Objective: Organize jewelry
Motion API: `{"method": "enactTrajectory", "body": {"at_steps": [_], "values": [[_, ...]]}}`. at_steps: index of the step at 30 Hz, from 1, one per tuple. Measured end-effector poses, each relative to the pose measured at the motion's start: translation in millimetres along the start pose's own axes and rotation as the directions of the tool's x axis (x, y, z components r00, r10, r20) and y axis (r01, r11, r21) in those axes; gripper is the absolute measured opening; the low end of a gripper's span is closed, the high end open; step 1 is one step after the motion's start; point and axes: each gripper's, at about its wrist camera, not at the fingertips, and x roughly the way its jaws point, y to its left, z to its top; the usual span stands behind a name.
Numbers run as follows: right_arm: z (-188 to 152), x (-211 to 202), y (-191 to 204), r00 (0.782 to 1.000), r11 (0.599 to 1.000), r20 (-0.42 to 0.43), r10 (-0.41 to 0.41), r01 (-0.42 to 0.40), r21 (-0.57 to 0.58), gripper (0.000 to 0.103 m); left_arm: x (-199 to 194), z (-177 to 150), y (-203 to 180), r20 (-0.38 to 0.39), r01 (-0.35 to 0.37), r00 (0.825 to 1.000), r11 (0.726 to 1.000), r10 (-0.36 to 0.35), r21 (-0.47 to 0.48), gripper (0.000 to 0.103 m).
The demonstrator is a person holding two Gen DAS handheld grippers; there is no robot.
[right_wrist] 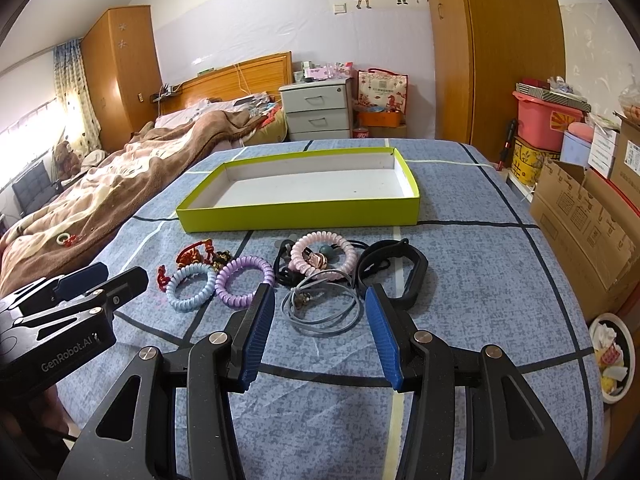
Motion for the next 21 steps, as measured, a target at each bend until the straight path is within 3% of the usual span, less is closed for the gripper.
{"method": "enactTrajectory", "body": {"at_steps": [21], "values": [[-0.9, -0.8, 0.8, 1.000, 1.000, -0.002, -0.001, 0.001, 0.001, 0.048, 0.0, -0.1, -1.7, -0.002, 0.000, 1.000, 1.000, 0.000, 0.001, 0.060]]}}
